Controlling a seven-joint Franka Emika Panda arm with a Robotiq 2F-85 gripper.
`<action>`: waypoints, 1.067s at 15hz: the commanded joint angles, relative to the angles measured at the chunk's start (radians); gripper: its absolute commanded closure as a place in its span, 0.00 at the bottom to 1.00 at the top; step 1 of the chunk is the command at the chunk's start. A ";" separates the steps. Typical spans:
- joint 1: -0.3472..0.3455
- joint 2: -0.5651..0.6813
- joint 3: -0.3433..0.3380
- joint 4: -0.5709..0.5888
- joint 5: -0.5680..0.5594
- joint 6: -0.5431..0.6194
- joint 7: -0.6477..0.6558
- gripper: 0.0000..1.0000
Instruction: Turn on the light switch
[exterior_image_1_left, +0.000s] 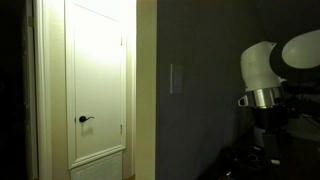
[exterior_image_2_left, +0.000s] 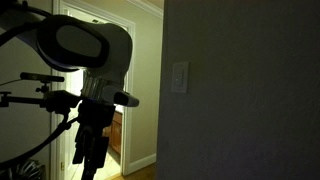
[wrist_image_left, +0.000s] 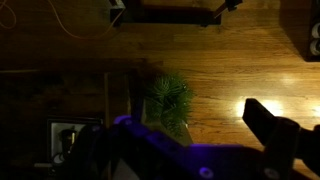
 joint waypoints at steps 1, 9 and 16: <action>0.005 0.015 -0.002 0.022 0.005 0.015 -0.010 0.00; -0.006 -0.028 -0.002 0.076 0.001 0.191 0.021 0.00; -0.002 -0.035 -0.001 0.092 0.000 0.268 0.011 0.00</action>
